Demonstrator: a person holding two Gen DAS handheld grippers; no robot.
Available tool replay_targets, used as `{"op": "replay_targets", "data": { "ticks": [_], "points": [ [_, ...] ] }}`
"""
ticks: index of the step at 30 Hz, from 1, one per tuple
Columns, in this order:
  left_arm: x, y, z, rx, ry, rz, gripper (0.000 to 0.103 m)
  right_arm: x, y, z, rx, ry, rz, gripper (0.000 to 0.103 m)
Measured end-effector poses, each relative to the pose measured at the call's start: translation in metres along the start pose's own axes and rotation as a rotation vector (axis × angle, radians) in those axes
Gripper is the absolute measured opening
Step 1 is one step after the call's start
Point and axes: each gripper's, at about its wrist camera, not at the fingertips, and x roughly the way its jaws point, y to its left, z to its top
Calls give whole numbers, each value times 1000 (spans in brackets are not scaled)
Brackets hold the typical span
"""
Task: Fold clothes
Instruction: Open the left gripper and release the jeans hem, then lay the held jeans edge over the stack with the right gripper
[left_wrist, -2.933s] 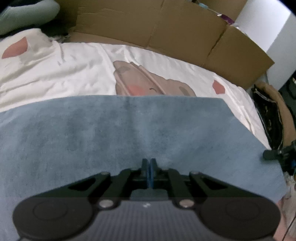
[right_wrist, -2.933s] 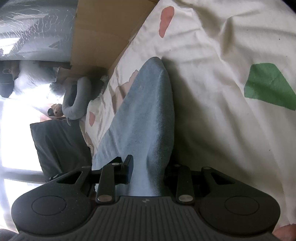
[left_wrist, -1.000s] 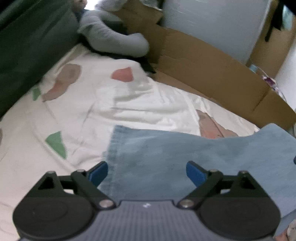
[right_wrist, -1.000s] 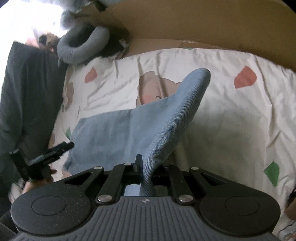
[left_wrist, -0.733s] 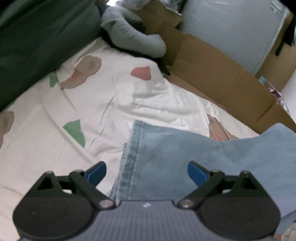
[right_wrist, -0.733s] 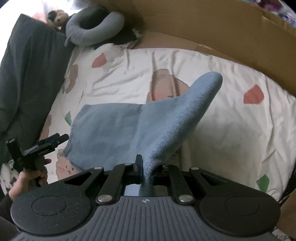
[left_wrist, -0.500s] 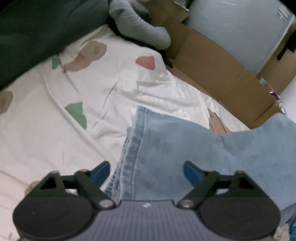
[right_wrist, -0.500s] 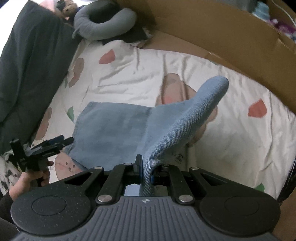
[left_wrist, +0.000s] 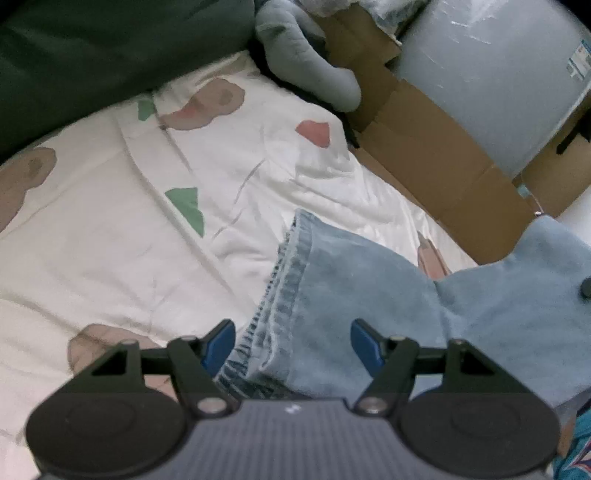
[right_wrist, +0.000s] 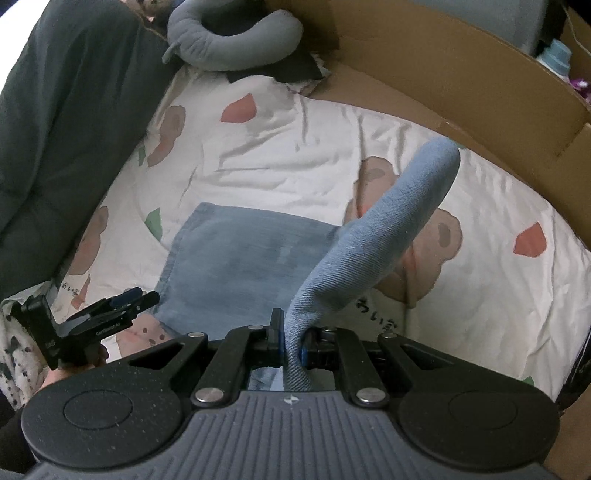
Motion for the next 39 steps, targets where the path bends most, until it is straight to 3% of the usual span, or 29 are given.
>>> {"op": "replay_targets", "data": {
  "ticks": [26, 39],
  "points": [
    [-33, 24, -15, -84, -48, 16, 71, 101, 119, 36, -76, 106, 20, 7],
    [-40, 44, -19, -113, -56, 54, 71, 156, 153, 44, -150, 183, 12, 7]
  ]
}}
